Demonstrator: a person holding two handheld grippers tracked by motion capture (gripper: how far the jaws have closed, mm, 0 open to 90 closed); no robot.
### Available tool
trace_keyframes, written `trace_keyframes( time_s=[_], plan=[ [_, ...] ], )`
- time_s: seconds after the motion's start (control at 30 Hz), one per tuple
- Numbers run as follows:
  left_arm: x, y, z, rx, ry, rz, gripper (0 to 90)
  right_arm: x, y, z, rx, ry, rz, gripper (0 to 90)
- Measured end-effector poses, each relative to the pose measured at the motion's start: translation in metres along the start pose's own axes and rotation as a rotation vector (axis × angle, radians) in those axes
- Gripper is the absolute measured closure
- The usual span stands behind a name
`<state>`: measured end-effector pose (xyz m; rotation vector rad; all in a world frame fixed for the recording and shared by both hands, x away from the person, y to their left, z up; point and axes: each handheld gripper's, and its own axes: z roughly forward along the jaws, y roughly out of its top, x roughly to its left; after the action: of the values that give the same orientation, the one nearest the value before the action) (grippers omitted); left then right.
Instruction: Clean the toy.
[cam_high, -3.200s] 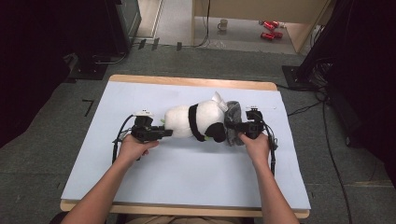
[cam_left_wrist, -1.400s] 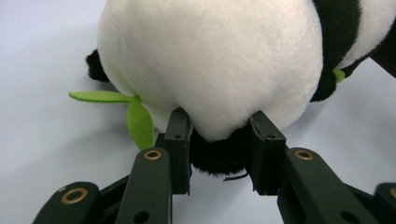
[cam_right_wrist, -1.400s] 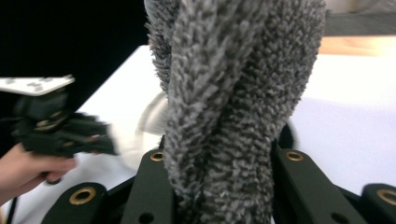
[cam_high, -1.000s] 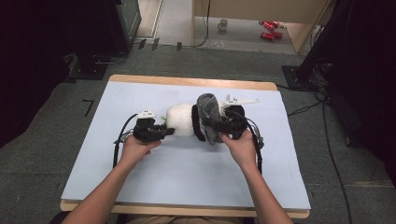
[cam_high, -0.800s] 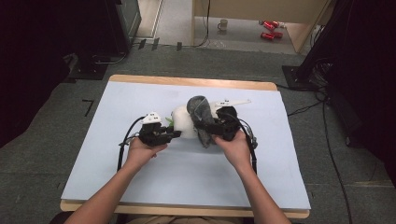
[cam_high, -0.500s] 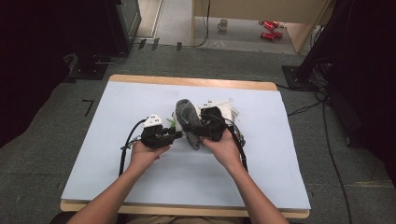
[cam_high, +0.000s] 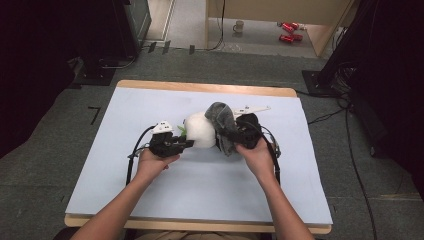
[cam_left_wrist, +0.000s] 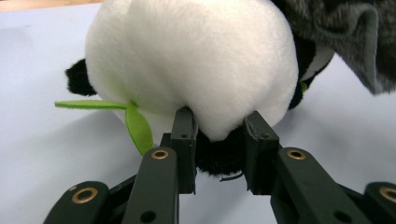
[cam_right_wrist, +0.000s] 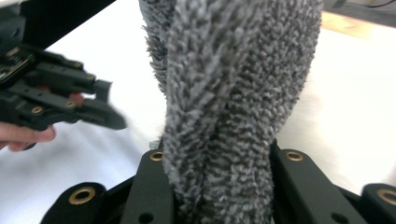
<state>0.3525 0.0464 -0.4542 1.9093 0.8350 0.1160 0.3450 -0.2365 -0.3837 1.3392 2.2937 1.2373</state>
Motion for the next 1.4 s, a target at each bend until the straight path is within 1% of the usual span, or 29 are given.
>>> trace_keyframes(
  time_s=[0.07, 0.1, 0.13, 0.17, 0.2, 0.23, 0.27, 0.3, 0.37, 0.43, 0.5, 0.57, 0.63, 0.67, 0.73, 0.77, 0.8, 0.83, 0.87, 0.97, 1.03, 1.07, 1.1, 1.2, 1.23, 1.27, 1.3, 1.37, 1.4],
  plan=[
    [0.001, 0.001, 0.0, 0.002, -0.007, -0.009, 70.2, -0.006, 0.0, -0.007, -0.014, -0.007, 0.013, 70.5],
    [0.001, 0.0, -0.001, -0.001, -0.006, -0.009, 70.1, -0.01, 0.0, -0.01, -0.022, -0.008, 0.029, 70.5],
    [0.001, 0.0, 0.0, 0.0, -0.005, -0.003, 69.8, -0.014, -0.001, -0.011, -0.026, 0.0, 0.043, 70.6],
    [0.001, -0.001, 0.001, 0.003, 0.002, 0.011, 69.4, -0.016, -0.002, -0.011, -0.025, 0.01, 0.053, 70.6],
    [0.0, -0.002, 0.002, 0.01, 0.008, 0.015, 68.4, -0.018, -0.003, -0.009, -0.026, 0.015, 0.064, 70.5],
    [0.001, -0.003, 0.004, 0.017, 0.007, 0.01, 66.5, -0.019, -0.004, -0.007, -0.03, 0.016, 0.07, 70.5],
    [0.002, -0.005, 0.005, 0.017, 0.005, 0.01, 64.8, -0.019, -0.005, -0.006, -0.033, 0.016, 0.073, 70.5],
    [0.002, -0.007, 0.005, 0.007, 0.006, 0.02, 62.9, -0.019, -0.005, -0.005, -0.035, 0.013, 0.067, 70.4],
    [0.004, -0.009, 0.005, -0.01, -0.001, 0.035, 56.3, -0.017, -0.004, -0.004, -0.048, 0.002, 0.059, 70.3],
    [0.007, -0.009, 0.006, 0.0, -0.012, 0.027, 49.7, -0.017, -0.002, -0.003, -0.06, -0.008, 0.052, 70.2],
    [0.008, -0.011, 0.006, 0.013, 0.006, 0.049, 44.7, -0.018, -0.001, -0.002, -0.071, -0.016, 0.051, 70.1],
    [0.009, -0.012, 0.006, 0.022, 0.023, 0.067, 41.8, -0.018, 0.001, -0.001, -0.077, -0.02, 0.048, 70.0],
    [0.01, -0.012, 0.005, 0.025, 0.033, 0.076, 41.1, -0.018, 0.003, 0.0, -0.085, -0.029, 0.045, 69.9],
    [0.01, -0.013, 0.005, 0.025, 0.041, 0.084, 41.0, -0.019, 0.003, 0.001, -0.088, -0.028, 0.047, 69.8],
    [0.011, -0.013, 0.006, 0.02, 0.045, 0.099, 41.1, -0.02, 0.004, 0.001, -0.096, -0.026, 0.051, 69.5],
    [0.011, -0.014, 0.005, 0.009, 0.033, 0.112, 42.8, -0.02, 0.004, 0.002, -0.1, -0.025, 0.054, 69.5],
    [0.011, -0.014, 0.006, -0.001, 0.02, 0.123, 48.4, -0.02, 0.005, 0.003, -0.103, -0.024, 0.057, 69.5],
    [0.009, -0.014, 0.006, -0.014, 0.019, 0.145, 51.8, -0.02, 0.005, 0.003, -0.107, -0.025, 0.056, 69.4],
    [0.008, -0.014, 0.007, -0.015, 0.03, 0.154, 55.2, -0.02, 0.006, 0.004, -0.111, -0.026, 0.059, 69.4],
    [0.008, -0.013, 0.006, -0.025, 0.043, 0.136, 65.0, -0.02, 0.006, 0.005, -0.12, -0.033, 0.06, 69.3],
    [0.007, -0.012, 0.007, -0.027, 0.055, 0.139, 70.3, -0.02, 0.006, 0.005, -0.127, -0.029, 0.069, 69.3],
    [0.006, -0.012, 0.007, -0.021, 0.055, 0.133, 73.1, -0.02, 0.007, 0.004, -0.13, -0.027, 0.073, 69.3],
    [0.006, -0.011, 0.009, -0.012, 0.046, 0.122, 75.5, -0.019, 0.007, 0.004, -0.131, -0.024, 0.074, 69.5],
    [0.007, -0.01, 0.008, 0.001, 0.031, 0.076, 78.4, -0.014, 0.01, 0.001, -0.132, -0.014, 0.071, 70.3],
    [0.009, -0.009, 0.008, 0.009, 0.019, 0.048, 79.4, -0.011, 0.011, -0.001, -0.134, -0.007, 0.068, 70.5],
    [0.009, -0.008, 0.007, 0.011, 0.015, 0.029, 79.9, -0.008, 0.012, -0.002, -0.139, 0.004, 0.066, 70.7],
    [0.009, -0.007, 0.005, 0.017, 0.007, 0.006, 80.2, -0.003, 0.013, -0.004, -0.144, 0.017, 0.06, 70.8],
    [0.009, -0.003, 0.002, 0.031, 0.0, -0.015, 80.6, 0.007, 0.015, -0.007, -0.147, 0.041, 0.042, 70.8],
    [0.008, -0.002, 0.0, 0.032, -0.008, -0.032, 80.7, 0.013, 0.015, -0.007, -0.148, 0.061, 0.037, 70.8]
  ],
)
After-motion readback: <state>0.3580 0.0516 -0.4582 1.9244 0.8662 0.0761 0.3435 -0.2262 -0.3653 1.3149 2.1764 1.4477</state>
